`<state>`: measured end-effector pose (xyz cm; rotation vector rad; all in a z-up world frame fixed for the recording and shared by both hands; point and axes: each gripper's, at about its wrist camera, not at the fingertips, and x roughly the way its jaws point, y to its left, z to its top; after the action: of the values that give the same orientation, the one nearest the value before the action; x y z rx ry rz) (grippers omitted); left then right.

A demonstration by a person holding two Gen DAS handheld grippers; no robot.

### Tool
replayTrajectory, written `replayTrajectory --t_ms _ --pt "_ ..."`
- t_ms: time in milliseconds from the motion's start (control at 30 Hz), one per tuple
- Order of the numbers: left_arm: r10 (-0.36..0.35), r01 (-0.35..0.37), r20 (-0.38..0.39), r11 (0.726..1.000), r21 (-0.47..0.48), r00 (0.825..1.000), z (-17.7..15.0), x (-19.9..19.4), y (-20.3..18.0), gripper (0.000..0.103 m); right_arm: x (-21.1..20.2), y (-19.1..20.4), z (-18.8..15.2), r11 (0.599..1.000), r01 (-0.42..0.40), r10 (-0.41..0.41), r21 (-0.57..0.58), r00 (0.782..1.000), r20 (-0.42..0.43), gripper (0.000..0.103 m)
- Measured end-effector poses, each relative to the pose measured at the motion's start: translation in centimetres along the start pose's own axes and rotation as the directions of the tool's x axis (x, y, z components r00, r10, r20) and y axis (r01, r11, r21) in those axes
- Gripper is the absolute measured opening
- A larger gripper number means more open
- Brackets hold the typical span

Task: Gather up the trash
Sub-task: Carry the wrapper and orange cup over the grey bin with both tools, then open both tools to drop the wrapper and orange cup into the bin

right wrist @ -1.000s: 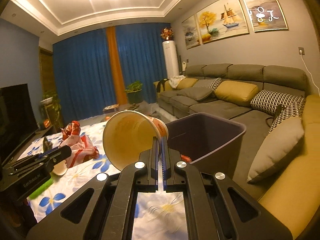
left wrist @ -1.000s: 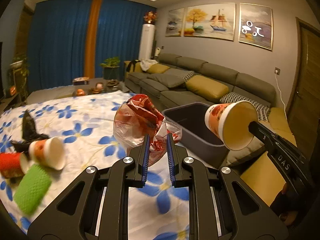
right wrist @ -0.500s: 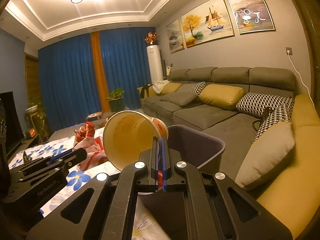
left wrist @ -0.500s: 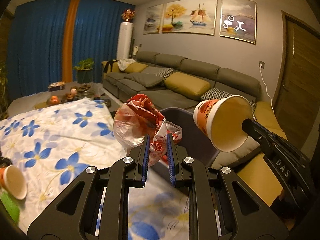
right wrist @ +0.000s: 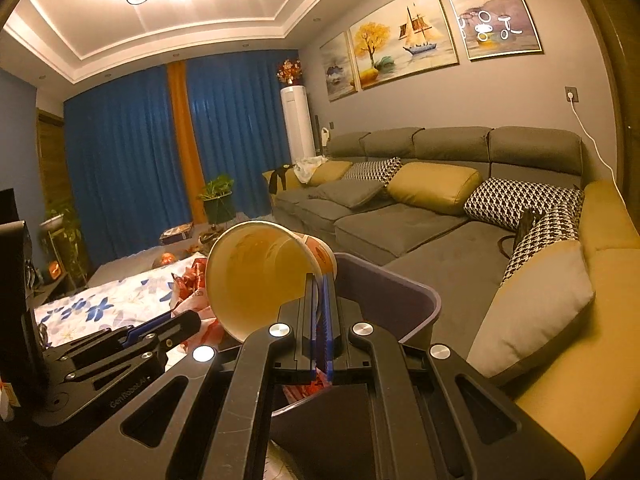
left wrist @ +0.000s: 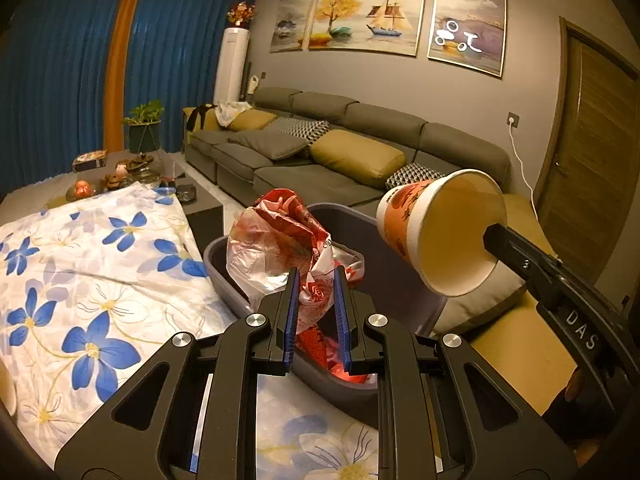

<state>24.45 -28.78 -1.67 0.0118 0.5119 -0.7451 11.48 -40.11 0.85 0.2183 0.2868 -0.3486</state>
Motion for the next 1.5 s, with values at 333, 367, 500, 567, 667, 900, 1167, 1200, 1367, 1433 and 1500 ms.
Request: replayTrajectory --t_ms 333,367,500,567,667,900,1167,1200,1367,1433,1500 --pt "-0.026 0.025 -0.035 0.999 -0.024 0.999 -0.3 2.0 0.5 0.016 1.1 0.3 -0.2 1.0 0.007 -0.007 0.001 1.0 -0.023 0.004" --pt "-0.028 0.027 -0.039 0.999 -0.026 0.999 -0.3 2.2 0.5 0.016 1.3 0.3 -0.3 1.0 0.007 -0.007 0.001 1.0 -0.027 0.004" --pt "-0.035 0.034 -0.04 0.999 -0.019 0.999 -0.3 2.5 0.3 0.017 1.7 0.3 -0.1 1.0 0.008 -0.008 0.006 0.999 -0.038 0.004" --pt "-0.042 0.041 -0.043 0.999 -0.021 0.998 -0.4 2.7 0.3 0.017 1.8 0.3 -0.1 1.0 0.008 -0.008 0.006 0.999 -0.04 0.004" --pt "-0.057 0.056 -0.048 0.998 -0.02 0.997 -0.5 3.0 0.4 0.018 2.0 0.3 -0.1 1.0 0.009 -0.009 0.007 0.999 -0.046 0.004" --pt "-0.052 0.051 -0.045 0.999 -0.019 0.998 -1.2 3.1 1.0 0.06 2.5 0.1 -0.3 1.0 0.009 -0.009 0.005 0.999 -0.054 0.004" --pt "0.025 -0.027 -0.045 0.998 -0.052 0.999 -2.2 0.5 2.9 0.077 3.2 0.4 -0.8 1.0 0.009 -0.01 -0.011 0.998 -0.066 0.007" --pt "0.032 -0.034 -0.037 0.998 -0.057 0.999 -2.2 0.0 2.9 0.079 3.3 0.5 -0.9 1.0 0.007 -0.008 -0.011 0.998 -0.067 0.011" --pt "0.089 -0.087 0.011 0.993 -0.079 0.996 -2.0 -3.1 3.4 0.088 2.6 0.9 -0.7 1.0 0.015 -0.016 -0.01 0.999 -0.049 0.033" --pt "0.126 -0.124 0.018 0.99 -0.072 0.992 -2.1 -4.3 3.4 0.088 1.7 1.0 -0.5 1.0 0.018 -0.018 -0.013 0.999 -0.034 0.04" --pt "0.147 -0.145 0.019 0.987 -0.067 0.989 -2.3 -5.2 3.1 0.088 0.7 1.1 -0.5 1.0 0.019 -0.019 -0.015 1.0 -0.013 0.051"
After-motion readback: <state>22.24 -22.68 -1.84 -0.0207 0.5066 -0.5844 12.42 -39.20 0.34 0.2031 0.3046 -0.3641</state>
